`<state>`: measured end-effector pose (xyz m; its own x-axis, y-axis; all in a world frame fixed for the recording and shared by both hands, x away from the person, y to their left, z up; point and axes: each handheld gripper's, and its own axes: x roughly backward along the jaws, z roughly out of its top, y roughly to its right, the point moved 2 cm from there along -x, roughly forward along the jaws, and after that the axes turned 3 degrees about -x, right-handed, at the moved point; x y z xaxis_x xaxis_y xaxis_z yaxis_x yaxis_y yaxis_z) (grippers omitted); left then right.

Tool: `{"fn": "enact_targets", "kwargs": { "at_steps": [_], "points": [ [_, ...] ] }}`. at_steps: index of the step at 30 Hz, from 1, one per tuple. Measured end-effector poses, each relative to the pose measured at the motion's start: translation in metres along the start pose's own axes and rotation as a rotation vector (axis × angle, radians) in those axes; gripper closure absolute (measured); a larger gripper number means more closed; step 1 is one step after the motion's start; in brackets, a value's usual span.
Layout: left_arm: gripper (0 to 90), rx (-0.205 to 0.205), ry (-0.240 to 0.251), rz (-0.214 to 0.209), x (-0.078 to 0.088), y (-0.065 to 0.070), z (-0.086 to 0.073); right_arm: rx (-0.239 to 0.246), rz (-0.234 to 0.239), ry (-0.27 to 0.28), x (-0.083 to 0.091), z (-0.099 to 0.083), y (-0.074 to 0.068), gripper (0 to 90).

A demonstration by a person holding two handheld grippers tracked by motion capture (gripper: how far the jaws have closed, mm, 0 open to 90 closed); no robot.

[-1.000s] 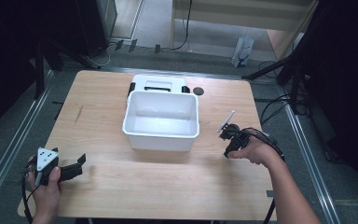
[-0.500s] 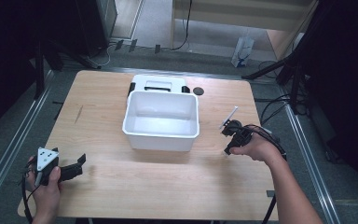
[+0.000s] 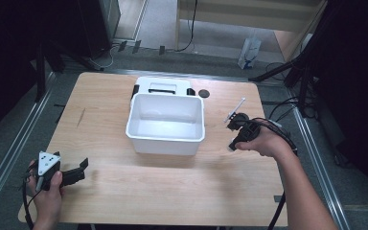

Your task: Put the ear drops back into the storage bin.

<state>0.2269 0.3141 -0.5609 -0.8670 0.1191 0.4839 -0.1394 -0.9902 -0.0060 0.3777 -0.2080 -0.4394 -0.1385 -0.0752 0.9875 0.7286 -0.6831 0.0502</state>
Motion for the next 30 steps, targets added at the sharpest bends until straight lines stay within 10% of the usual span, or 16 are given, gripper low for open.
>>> {"fn": "enact_targets", "kwargs": {
  "at_steps": [30],
  "points": [
    [0.4, 0.000, -0.002, -0.004, 0.000, 0.000, 0.000, 0.119, -0.018, 0.045, 0.073, 0.057, -0.023, 59.9]
  ]
}}
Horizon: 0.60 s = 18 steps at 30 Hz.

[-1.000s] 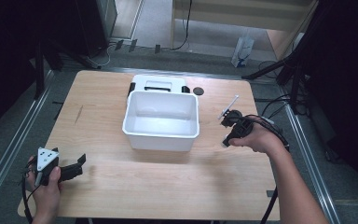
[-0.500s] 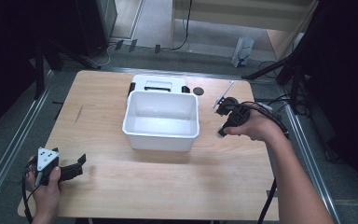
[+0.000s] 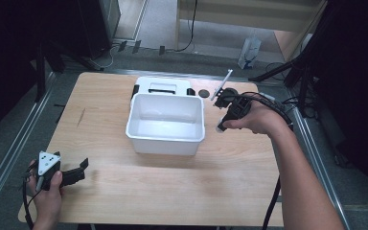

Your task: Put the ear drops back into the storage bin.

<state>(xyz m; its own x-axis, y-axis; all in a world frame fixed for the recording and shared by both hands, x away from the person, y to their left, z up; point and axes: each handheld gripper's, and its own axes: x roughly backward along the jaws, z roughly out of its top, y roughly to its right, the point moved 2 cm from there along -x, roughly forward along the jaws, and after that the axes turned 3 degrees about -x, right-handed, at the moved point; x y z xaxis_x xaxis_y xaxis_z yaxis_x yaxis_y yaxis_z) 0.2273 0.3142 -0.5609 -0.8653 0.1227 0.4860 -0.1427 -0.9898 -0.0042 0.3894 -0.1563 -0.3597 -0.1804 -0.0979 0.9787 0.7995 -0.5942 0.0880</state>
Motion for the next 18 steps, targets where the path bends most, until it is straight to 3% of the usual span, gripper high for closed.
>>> {"fn": "enact_targets", "kwargs": {
  "at_steps": [18],
  "points": [
    [0.4, 0.000, -0.002, -0.005, 0.000, 0.000, 0.000, 0.060, 0.002, 0.014, 0.009, 0.030, -0.014, 60.0]
  ]
}}
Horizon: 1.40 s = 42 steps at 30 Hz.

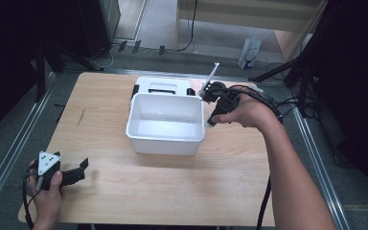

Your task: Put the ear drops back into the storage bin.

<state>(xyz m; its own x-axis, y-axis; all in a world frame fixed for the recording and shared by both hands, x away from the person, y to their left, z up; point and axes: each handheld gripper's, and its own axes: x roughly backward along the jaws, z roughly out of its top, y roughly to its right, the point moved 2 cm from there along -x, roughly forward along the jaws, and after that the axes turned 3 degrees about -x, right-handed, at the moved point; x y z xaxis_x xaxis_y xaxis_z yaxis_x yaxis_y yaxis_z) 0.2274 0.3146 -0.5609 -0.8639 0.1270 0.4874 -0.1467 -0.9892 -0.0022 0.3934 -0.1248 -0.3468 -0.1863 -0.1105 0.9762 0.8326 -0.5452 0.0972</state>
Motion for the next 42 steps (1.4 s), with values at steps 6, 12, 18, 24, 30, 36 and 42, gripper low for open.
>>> {"fn": "enact_targets", "kwargs": {
  "at_steps": [6, 12, 18, 24, 30, 36, 42],
  "points": [
    [0.4, 0.001, -0.001, -0.001, 0.000, 0.000, 0.000, 0.023, 0.004, 0.004, -0.004, 0.010, -0.004, 60.0],
    [0.4, 0.002, -0.001, -0.002, 0.000, 0.000, 0.000, 0.042, 0.010, 0.005, -0.010, 0.020, -0.008, 59.9],
    [0.4, 0.002, -0.002, -0.002, 0.000, 0.000, 0.000, 0.074, 0.006, 0.019, -0.016, 0.028, -0.011, 59.9],
    [0.4, 0.002, -0.002, -0.004, 0.000, 0.000, 0.000, 0.097, -0.004, 0.031, -0.023, 0.037, -0.013, 59.9],
    [0.4, 0.000, -0.002, -0.004, 0.000, 0.000, 0.000, 0.126, -0.014, 0.028, -0.032, 0.041, -0.014, 59.9],
    [0.4, 0.001, 0.000, -0.006, 0.000, 0.000, 0.000, 0.160, -0.029, 0.027, -0.044, 0.043, -0.012, 59.9],
    [0.4, 0.001, -0.001, -0.007, 0.000, 0.000, 0.000, 0.181, -0.042, 0.029, -0.056, 0.042, -0.009, 59.9]
  ]
}}
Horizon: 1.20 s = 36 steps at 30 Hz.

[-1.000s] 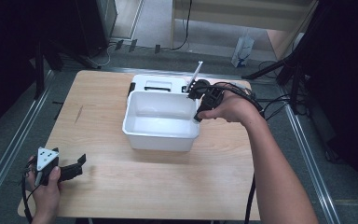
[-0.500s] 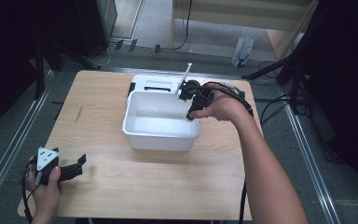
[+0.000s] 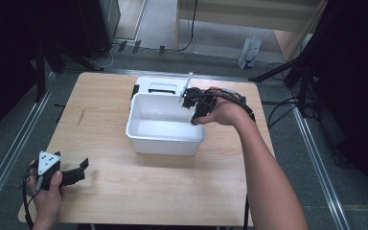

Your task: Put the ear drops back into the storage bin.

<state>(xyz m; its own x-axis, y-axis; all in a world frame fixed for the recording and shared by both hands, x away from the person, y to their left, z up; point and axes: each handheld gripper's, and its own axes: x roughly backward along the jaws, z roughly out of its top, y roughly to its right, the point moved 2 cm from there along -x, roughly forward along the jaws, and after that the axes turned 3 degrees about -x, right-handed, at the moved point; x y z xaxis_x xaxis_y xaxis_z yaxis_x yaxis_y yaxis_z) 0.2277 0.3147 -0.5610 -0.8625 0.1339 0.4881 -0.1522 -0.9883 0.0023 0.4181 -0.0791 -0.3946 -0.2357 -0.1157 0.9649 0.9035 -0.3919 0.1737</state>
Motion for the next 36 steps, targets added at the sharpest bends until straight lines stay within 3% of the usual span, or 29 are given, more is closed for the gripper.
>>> {"fn": "enact_targets", "kwargs": {
  "at_steps": [16, 28, 36],
  "points": [
    [0.4, 0.000, -0.001, 0.000, 0.000, 0.000, 0.000, 0.085, -0.003, -0.033, -0.026, -0.004, -0.002, 59.9],
    [0.4, -0.002, -0.003, 0.000, 0.000, 0.000, 0.000, 0.192, 0.016, -0.104, -0.052, -0.006, -0.011, 60.1],
    [0.4, -0.002, -0.004, -0.001, 0.000, 0.000, 0.000, 0.181, 0.025, -0.114, -0.063, -0.006, -0.012, 60.0]
  ]
}}
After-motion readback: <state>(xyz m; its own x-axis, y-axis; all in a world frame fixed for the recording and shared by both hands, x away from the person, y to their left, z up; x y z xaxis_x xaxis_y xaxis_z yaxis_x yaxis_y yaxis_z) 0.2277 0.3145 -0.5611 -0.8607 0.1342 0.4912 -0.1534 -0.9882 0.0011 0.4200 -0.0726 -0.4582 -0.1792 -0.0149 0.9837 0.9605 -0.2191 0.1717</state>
